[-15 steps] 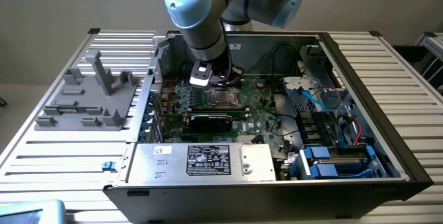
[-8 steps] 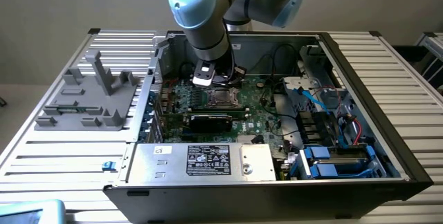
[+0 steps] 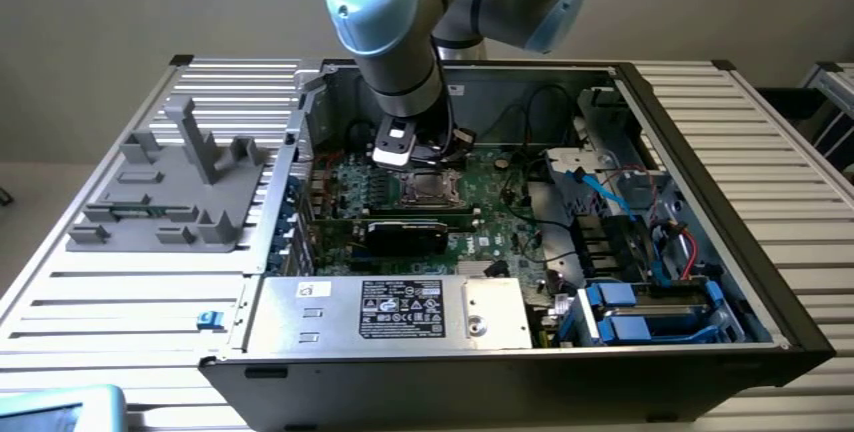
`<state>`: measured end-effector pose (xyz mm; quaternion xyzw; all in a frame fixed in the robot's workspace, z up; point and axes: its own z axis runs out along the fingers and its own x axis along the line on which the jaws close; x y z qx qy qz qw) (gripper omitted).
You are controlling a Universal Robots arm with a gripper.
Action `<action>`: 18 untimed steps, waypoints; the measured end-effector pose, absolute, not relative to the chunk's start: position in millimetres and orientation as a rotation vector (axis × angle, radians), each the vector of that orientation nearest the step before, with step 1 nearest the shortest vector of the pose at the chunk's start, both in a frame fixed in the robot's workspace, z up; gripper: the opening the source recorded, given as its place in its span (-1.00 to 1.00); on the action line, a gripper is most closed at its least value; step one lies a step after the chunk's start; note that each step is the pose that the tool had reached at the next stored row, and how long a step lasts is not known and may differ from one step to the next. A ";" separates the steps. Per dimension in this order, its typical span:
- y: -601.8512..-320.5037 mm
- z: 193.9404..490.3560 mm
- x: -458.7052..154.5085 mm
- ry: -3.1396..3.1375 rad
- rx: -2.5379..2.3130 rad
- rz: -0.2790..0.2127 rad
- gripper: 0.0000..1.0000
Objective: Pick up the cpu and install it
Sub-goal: 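Install the first cpu locking lever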
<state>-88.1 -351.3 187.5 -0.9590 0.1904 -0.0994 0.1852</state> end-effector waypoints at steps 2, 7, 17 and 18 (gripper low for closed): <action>-351.3 187.5 -87.9 0.537 -2.702 -0.280 -0.78; -351.3 187.4 -86.9 0.536 -2.702 -0.281 -0.78; -351.3 186.2 -86.2 0.535 -2.701 -0.286 -0.78; -351.3 186.2 -86.2 0.535 -2.701 -0.286 -0.78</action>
